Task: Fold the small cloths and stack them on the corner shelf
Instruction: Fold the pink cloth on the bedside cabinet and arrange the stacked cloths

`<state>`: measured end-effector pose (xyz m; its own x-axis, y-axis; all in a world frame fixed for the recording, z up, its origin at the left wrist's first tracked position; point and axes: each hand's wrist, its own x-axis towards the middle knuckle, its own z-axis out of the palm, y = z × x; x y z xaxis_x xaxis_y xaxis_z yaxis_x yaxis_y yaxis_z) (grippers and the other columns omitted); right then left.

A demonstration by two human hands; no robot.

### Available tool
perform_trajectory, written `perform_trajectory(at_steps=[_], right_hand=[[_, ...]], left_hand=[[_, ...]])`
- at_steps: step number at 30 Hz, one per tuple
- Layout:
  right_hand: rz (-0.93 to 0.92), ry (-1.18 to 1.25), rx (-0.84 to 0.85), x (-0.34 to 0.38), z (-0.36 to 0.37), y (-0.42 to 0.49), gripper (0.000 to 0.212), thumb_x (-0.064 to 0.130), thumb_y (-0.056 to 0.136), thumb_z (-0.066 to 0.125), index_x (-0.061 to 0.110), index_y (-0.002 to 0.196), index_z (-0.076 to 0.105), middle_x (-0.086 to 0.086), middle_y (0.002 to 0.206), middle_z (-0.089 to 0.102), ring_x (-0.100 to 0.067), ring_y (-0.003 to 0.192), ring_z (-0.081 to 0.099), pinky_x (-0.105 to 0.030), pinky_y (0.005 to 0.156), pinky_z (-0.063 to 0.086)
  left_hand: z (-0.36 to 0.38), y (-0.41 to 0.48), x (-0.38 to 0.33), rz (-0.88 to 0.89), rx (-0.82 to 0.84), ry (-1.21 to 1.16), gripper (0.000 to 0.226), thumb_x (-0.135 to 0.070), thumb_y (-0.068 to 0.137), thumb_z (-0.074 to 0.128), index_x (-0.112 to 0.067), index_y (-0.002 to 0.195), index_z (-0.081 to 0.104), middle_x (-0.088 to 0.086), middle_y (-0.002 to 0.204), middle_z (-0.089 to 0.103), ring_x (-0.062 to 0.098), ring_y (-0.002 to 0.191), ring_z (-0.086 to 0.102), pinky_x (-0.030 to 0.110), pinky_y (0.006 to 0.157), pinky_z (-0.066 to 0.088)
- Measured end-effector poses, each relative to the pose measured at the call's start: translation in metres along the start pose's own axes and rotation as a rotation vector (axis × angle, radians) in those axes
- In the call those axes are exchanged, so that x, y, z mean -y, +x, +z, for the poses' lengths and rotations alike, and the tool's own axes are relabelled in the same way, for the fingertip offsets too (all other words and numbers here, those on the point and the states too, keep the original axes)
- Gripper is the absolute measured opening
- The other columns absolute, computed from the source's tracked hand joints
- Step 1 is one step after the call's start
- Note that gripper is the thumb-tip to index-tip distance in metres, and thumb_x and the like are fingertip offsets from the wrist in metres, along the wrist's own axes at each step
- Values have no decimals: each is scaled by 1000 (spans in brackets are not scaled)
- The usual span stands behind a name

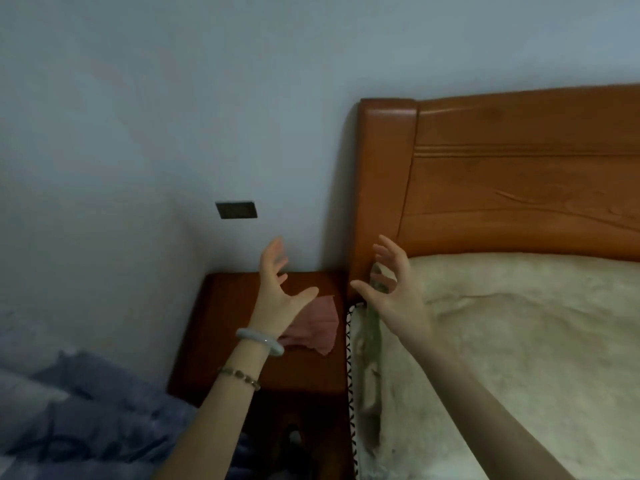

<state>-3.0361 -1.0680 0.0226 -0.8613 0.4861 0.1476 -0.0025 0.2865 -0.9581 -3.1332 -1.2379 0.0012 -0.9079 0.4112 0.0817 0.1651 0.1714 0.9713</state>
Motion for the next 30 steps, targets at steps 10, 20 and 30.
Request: perform_trajectory(at_steps=[10, 20, 30], right_hand=[[167, -15, 76, -69, 58, 114, 65, 7, 82, 72, 26, 137, 43, 11, 132, 50, 3, 120, 46, -12, 95, 44], [379, -77, 230, -181, 107, 155, 54, 4, 84, 65, 38, 123, 50, 19, 123, 53, -6, 120, 50, -38, 105, 44], [545, -215, 393, -311, 176, 145, 28, 4, 86, 61, 21, 107, 61, 1, 114, 60, -12, 106, 57, -17, 83, 46]], left_hand=[[6, 112, 85, -250, 13, 45, 90, 10, 75, 67, -27, 143, 21, -2, 148, 28, 13, 132, 34, 37, 113, 29], [-2, 142, 187, -462, -90, 52, 92, 9, 74, 70, -35, 138, 21, -7, 143, 29, 11, 130, 35, 34, 114, 27], [-20, 130, 331, -719, -20, 142, 83, -9, 76, 74, -23, 143, 29, -2, 141, 39, 14, 128, 39, 32, 107, 35]])
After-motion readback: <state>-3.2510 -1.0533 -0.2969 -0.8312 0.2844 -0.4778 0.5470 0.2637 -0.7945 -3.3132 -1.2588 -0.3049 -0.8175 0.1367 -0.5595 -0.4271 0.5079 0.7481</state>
